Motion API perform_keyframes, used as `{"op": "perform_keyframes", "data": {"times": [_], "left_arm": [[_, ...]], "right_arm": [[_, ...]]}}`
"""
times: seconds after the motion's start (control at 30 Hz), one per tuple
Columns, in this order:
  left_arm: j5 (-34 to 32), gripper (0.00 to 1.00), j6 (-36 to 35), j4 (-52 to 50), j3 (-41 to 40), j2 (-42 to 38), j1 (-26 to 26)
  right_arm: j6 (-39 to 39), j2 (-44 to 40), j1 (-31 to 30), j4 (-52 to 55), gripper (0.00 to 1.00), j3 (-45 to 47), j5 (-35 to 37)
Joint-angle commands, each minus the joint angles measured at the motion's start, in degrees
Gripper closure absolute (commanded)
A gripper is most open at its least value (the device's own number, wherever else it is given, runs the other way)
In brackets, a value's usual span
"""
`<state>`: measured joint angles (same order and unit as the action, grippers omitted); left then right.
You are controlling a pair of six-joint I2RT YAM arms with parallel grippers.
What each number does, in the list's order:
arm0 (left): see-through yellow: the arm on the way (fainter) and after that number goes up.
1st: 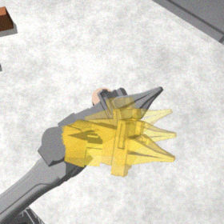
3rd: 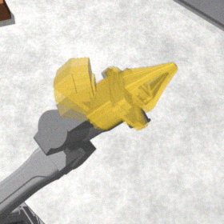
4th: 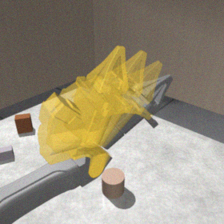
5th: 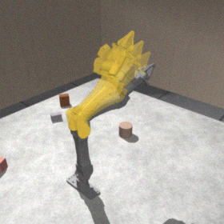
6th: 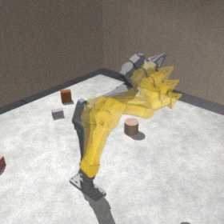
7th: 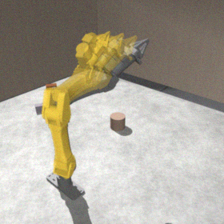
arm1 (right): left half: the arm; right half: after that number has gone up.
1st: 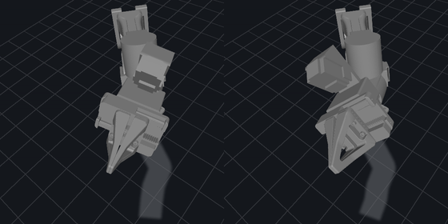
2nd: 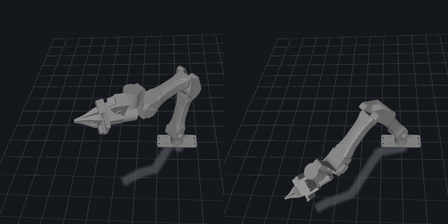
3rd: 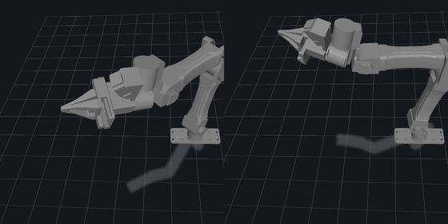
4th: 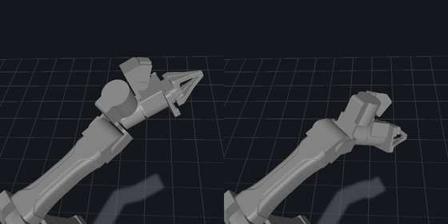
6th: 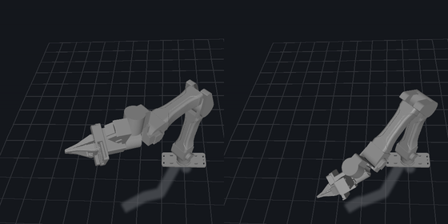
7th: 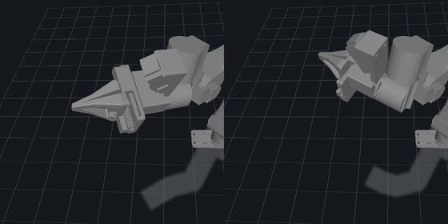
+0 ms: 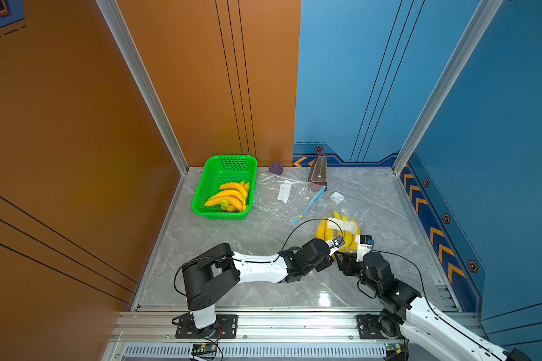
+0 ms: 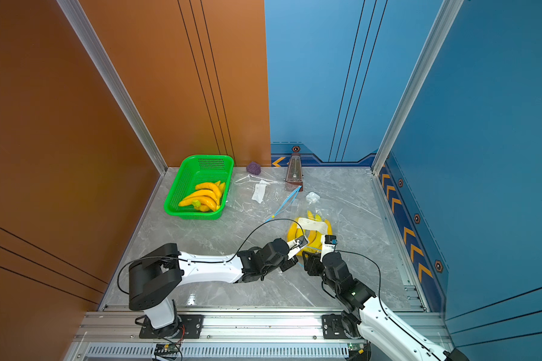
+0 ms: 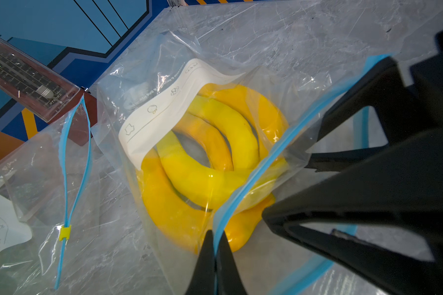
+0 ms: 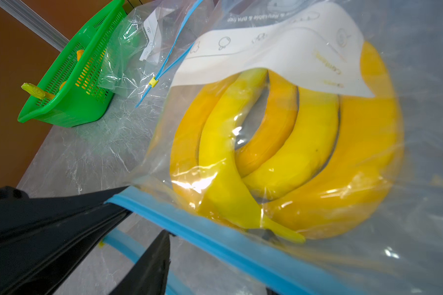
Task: Open the zip-top bag and take out the banana
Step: Pick up the banana from the zipper food storage bag.
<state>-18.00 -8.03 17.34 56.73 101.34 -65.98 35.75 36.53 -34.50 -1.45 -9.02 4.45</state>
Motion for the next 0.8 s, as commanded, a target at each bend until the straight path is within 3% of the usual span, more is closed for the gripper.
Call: {"op": "perform_keyframes", "data": {"times": [0.0,0.27,0.43,0.77], "left_arm": [[0.60,1.00,1.50,1.12,1.89,0.00,-0.12],[1.18,1.00,2.32,1.82,1.91,-0.29,0.37],[1.97,1.00,2.77,1.82,1.91,0.00,0.87],[3.09,1.00,3.61,2.44,1.90,0.35,1.11]], "right_arm": [[-3.62,3.64,0.14,-6.67,0.39,-0.89,1.93],[-7.27,16.75,0.53,-17.32,0.36,-1.75,4.18],[-10.59,17.08,1.04,-20.45,0.33,-1.41,7.06],[-10.59,29.24,4.09,-29.63,0.31,-2.49,2.09]]}}
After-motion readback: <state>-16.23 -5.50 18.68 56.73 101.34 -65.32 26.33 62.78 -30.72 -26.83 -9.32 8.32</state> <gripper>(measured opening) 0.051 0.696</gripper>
